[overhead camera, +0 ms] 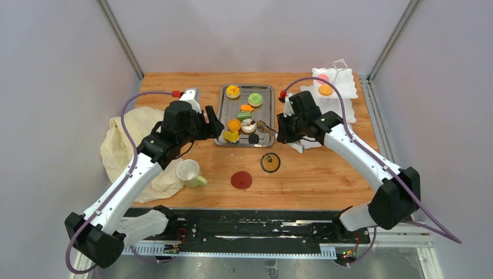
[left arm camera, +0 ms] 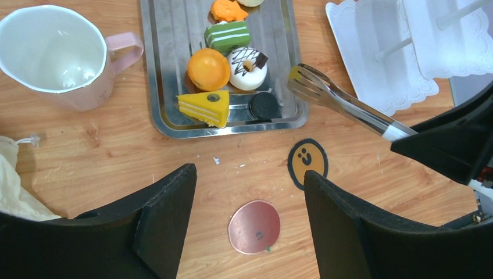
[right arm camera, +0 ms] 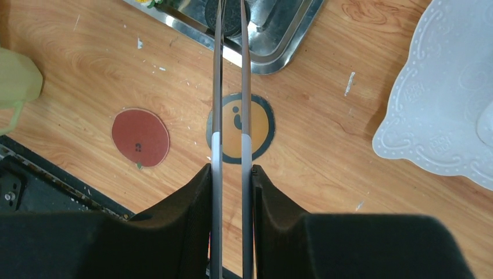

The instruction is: Serve the afternoon tea

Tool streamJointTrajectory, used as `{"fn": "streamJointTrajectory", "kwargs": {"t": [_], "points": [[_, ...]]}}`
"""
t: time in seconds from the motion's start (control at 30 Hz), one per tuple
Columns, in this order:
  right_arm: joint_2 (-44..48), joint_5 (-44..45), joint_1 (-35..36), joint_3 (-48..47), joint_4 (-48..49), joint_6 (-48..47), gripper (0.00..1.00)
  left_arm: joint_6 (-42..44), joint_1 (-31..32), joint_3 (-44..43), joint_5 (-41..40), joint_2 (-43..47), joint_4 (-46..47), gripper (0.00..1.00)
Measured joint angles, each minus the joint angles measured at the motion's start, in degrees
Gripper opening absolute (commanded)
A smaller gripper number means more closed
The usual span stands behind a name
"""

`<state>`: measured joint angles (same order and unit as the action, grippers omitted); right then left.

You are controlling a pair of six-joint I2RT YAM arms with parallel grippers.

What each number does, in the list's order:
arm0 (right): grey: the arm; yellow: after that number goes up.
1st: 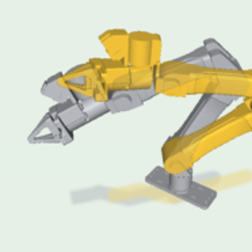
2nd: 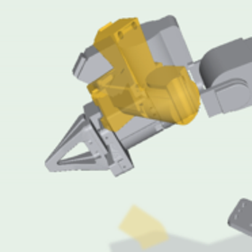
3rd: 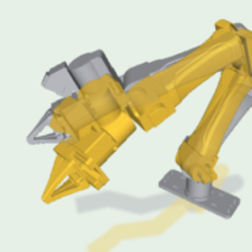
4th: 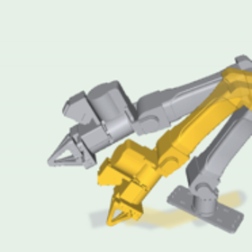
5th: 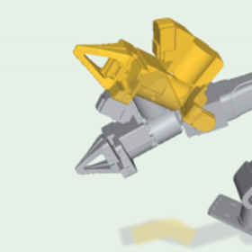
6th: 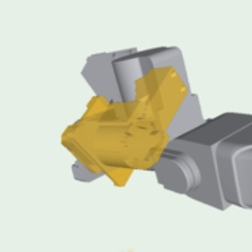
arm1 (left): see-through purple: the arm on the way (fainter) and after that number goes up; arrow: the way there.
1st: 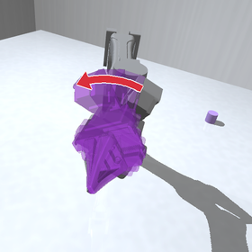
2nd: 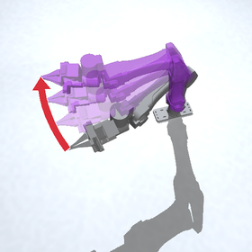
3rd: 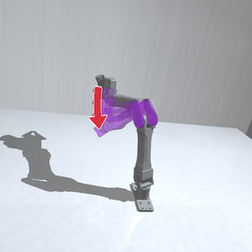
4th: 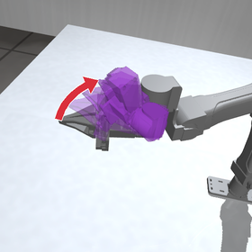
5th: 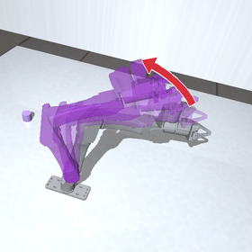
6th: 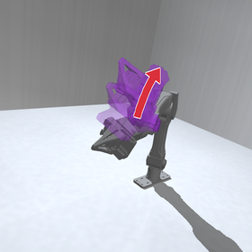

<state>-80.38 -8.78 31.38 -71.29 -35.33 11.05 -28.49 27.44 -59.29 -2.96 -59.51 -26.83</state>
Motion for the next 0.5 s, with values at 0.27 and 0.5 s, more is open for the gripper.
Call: {"fn": "streamJointTrajectory", "kwargs": {"t": [0.27,0.5], "points": [[-6.1,0.2,0.0,-1.3,4.2,2.7,0.34,0.0,0.0,0.0,0.2,-0.8,0.0,0.73],[-6.9,0.3,0.0,-1.5,6.5,4.4,0.39,0.0,0.0,0.0,0.1,-0.8,0.0,0.72]]}}
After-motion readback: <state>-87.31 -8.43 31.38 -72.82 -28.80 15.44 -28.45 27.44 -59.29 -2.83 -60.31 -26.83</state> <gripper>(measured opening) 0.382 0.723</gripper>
